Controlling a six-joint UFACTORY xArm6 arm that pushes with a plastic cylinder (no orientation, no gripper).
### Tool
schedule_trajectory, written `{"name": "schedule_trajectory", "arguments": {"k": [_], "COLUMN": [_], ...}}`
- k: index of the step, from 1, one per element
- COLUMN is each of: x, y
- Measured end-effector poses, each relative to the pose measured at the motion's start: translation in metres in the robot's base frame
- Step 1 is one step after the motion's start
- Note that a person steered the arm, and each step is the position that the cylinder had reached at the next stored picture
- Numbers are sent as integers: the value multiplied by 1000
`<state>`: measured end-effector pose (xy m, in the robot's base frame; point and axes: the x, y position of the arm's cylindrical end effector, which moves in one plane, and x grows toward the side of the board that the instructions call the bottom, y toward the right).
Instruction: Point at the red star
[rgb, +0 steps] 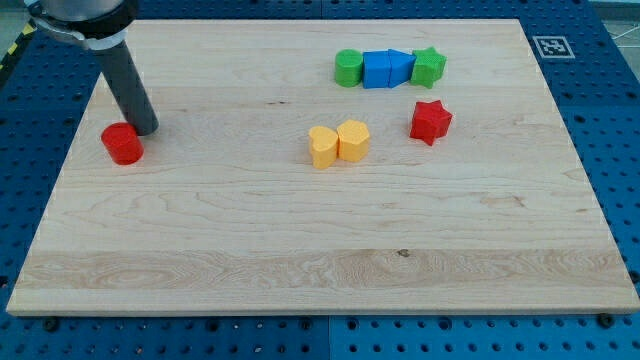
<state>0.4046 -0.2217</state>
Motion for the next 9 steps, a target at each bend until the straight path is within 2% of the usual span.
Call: {"name": "schedule_trajectory", "arguments": {"k": [1,2,5,9], "x": [0,0,-34,-35], "y": [-1,28,166,290]}}
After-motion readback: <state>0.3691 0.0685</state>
